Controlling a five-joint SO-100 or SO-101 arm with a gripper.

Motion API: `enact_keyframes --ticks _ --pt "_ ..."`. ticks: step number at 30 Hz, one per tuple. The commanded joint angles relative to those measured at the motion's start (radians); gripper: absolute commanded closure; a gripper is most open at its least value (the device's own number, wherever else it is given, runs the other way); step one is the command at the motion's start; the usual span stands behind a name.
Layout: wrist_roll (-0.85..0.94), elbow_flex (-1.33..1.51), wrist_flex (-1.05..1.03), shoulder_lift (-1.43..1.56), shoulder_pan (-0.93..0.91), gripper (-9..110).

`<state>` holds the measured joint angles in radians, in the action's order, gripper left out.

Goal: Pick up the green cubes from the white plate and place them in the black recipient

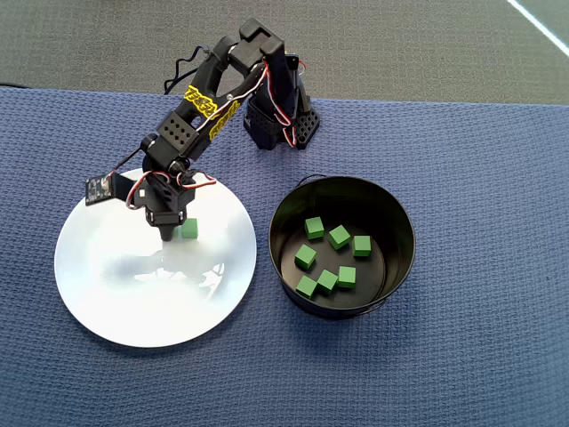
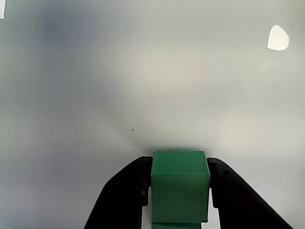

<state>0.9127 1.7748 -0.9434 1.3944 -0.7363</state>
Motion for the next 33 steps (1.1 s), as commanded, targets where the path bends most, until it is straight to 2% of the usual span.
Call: enact_keyframes --ticks 1,10,18,23,28,30,33 --pt "-0.086 -0.169 -0.158 0.155 -0.012 101" --pt "-0.301 -0.345 -0.396 0.403 0.141 101" --pt "-0.612 -0.302 -0.517 0.584 0.552 101" --pt "-0.77 -0.181 -0.486 0.588 0.859 101" --pt "-0.841 -0.023 -0.368 0.526 1.011 101" --pt "-0.838 -0.003 -0.351 0.512 1.026 94" --pt "-0.767 -0.008 -0.377 0.522 1.039 63"
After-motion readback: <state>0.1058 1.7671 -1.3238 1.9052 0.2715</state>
